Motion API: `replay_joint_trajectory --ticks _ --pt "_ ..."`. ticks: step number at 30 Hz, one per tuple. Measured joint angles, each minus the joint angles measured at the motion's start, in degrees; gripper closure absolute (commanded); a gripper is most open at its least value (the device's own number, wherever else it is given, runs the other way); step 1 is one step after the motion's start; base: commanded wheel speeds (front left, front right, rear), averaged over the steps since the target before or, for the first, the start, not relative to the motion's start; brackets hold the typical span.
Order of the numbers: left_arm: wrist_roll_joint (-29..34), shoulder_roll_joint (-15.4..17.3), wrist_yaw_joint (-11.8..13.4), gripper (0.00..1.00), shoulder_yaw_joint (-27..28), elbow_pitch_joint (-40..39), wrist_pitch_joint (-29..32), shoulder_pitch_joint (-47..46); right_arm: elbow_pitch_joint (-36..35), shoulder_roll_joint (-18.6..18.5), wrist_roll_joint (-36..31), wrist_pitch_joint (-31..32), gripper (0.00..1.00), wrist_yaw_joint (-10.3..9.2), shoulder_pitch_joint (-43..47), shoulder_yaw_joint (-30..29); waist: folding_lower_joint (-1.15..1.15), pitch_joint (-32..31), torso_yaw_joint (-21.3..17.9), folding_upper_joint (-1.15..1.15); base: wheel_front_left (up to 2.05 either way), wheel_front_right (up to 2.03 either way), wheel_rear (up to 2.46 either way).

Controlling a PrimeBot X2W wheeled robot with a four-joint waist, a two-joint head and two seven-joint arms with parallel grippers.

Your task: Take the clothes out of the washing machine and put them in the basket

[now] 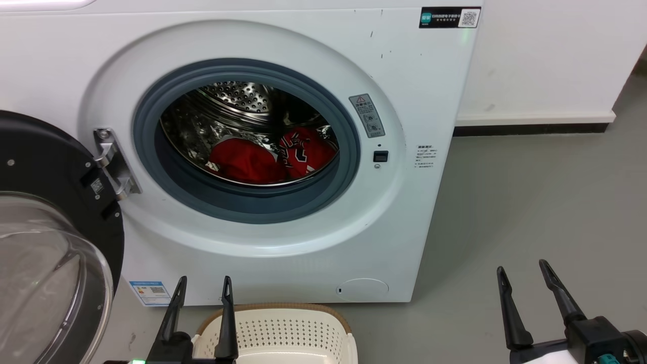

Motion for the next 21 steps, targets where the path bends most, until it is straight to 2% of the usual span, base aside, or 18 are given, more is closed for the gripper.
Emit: replay_joint_trajectory --ticks 5,11,14,15,19,21 --pt "0.3 0.6 -1.5 0.00 0.4 0.2 0.0 -0.7 0.0 0.0 0.0 0.0 0.00 0.00 -0.5 -0.3 0.00 1.8 -1.7 0.00 0.00 0.00 0.00" --pt "0.3 4.2 -4.2 0.00 1.9 1.3 0.0 -5.4 -0.7 0.0 1.6 0.0 0.00 0.00 -2.1 -0.4 0.00 5.6 -5.0 0.00 0.00 0.00 0.00" --pt "0.2 7.5 -6.3 0.00 3.4 3.1 0.0 -11.4 -1.4 -0.1 2.7 0.0 0.00 0.00 -4.2 -0.4 0.02 9.1 -6.6 0.00 0.00 0.00 0.00" --pt "0.2 7.5 -6.3 0.00 3.4 3.1 0.0 -11.4 -1.4 -0.1 2.7 0.0 0.00 0.00 -4.2 -0.4 0.02 9.1 -6.6 0.00 0.00 0.00 0.00" --pt "-0.1 13.3 -9.2 0.00 5.6 12.8 0.1 -24.3 -2.1 -0.1 6.1 0.0 0.00 0.00 -6.8 -0.3 0.02 16.0 -9.3 0.00 0.00 0.00 0.00" --pt "-1.2 14.9 -10.2 0.00 5.9 16.9 3.2 -31.0 -2.5 -0.1 6.6 0.0 0.00 0.00 -7.9 0.3 0.02 19.0 -10.3 0.00 0.00 0.00 0.00"
